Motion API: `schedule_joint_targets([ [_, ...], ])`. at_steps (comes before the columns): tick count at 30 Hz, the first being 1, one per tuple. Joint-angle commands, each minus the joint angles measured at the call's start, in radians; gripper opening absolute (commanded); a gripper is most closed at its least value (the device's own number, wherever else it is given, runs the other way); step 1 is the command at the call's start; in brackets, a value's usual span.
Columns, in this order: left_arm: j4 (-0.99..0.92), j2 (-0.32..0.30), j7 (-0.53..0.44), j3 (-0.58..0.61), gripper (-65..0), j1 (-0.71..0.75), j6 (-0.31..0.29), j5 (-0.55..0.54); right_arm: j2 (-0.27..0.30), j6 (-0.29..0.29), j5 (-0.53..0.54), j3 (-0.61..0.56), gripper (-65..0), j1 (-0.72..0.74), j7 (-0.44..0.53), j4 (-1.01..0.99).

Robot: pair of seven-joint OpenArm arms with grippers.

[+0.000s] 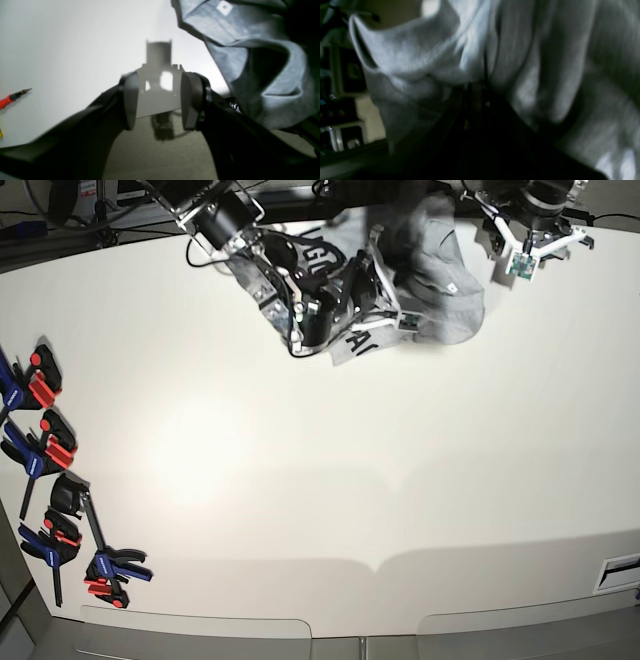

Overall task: Fold the T-shirt properly
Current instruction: 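Drag the folded bundle with the right gripper toward the clamps and release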

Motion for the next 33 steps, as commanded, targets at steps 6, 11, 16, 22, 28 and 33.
schedule_joint_targets([
  [6,0.018,-0.005,-0.020,-0.001,-39.8,0.009,0.008,0.002,0.003,-0.196,-0.318,0.138,-65.0,0.000,0.092,-0.127],
  [11,0.018,-0.005,-0.020,-0.001,-39.8,0.009,0.008,0.002,0.002,-0.349,-0.321,0.442,-65.0,0.000,0.122,-0.127],
  [16,0.018,-0.005,-0.027,-0.001,-39.8,0.008,0.008,-0.001,0.002,-0.351,-0.322,0.803,-65.0,0.000,0.135,-0.127],
  [22,0.018,-0.009,-0.042,-0.001,-39.8,0.006,0.007,-0.058,0.010,-0.350,-0.303,1.207,-65.0,-0.003,0.151,-0.127],
  [28,0.018,-0.076,-0.042,-0.001,-39.8,0.006,0.007,-0.103,0.087,-0.349,-0.244,1.413,-65.0,-0.040,0.157,-0.127],
  [33,0.018,-0.126,-0.047,-0.001,-39.8,0.005,0.007,-0.105,0.122,-0.349,-0.223,1.503,-65.0,-0.076,0.168,-0.127],
])
